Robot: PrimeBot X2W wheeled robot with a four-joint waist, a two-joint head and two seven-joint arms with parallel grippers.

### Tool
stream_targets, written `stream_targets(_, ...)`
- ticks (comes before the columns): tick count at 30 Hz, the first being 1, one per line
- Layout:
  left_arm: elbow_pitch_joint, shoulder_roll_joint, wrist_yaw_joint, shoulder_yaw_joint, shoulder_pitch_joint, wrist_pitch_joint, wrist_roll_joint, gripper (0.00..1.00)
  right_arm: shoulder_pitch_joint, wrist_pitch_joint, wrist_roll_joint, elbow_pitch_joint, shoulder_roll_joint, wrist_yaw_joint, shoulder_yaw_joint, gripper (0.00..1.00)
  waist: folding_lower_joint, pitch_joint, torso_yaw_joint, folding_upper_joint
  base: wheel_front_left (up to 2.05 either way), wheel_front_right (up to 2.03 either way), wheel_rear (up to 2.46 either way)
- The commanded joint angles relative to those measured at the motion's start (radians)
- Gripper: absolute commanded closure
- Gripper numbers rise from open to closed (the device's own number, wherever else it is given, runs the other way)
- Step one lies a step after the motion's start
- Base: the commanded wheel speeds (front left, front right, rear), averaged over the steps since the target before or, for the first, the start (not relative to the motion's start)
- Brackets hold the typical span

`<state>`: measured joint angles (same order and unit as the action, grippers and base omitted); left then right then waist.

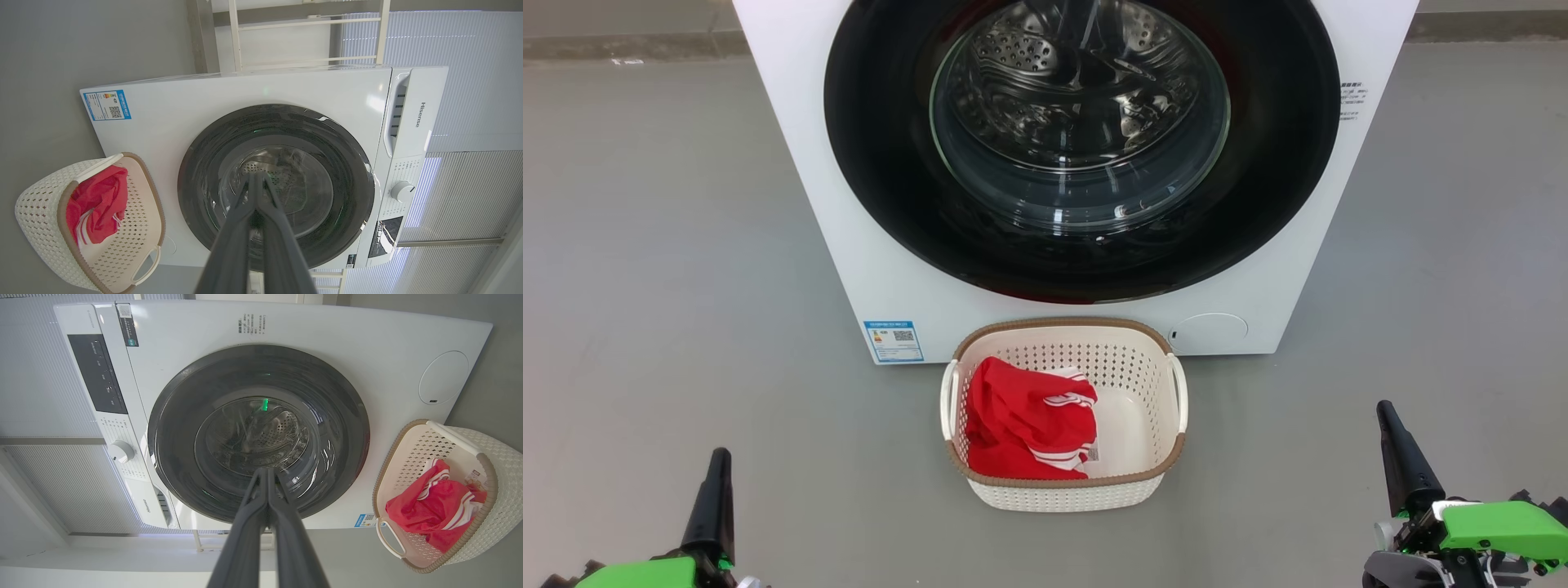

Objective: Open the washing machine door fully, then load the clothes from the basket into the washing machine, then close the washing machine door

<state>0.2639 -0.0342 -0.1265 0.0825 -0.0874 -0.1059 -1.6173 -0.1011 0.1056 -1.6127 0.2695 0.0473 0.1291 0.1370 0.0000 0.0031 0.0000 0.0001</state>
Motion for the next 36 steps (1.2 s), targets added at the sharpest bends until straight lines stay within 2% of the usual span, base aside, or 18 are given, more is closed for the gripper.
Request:
stream_targets(1,-0.019,-0.016,-0.004,0.031,-0.021,-0.007,0.009,1.00,-0.007,0.008,0.004,-0.025,0.003,0.002,-0.023,1.00,0.0000,0.000,0.000,-0.0001,0.00,0.00,0.00)
stream_targets(34,-0.019,-0.016,-0.004,0.031,-0.021,-0.007,0.009,1.00,-0.007,0.008,0.004,-0.025,0.003,0.002,-0.023,1.00,0.0000,0.000,0.000,-0.0001,0.00,0.00,0.00)
stream_targets(35,0.001,0.000,0.000,0.000,0.000,0.000,0.000,0.00,0.000,0.000,0.000,0.001,0.000,0.000,0.000,0.00,0.0000,0.000,0.000,-0.0001,0.00,0.00,0.00)
stream_targets(36,0.008,0.002,0.000,-0.001,0.002,0.001,-0.001,0.00,0.000,-0.001,0.000,0.010,-0.001,0.000,0.000,0.00,0.0000,0.000,0.000,-0.0001,0.00,0.00,0.00)
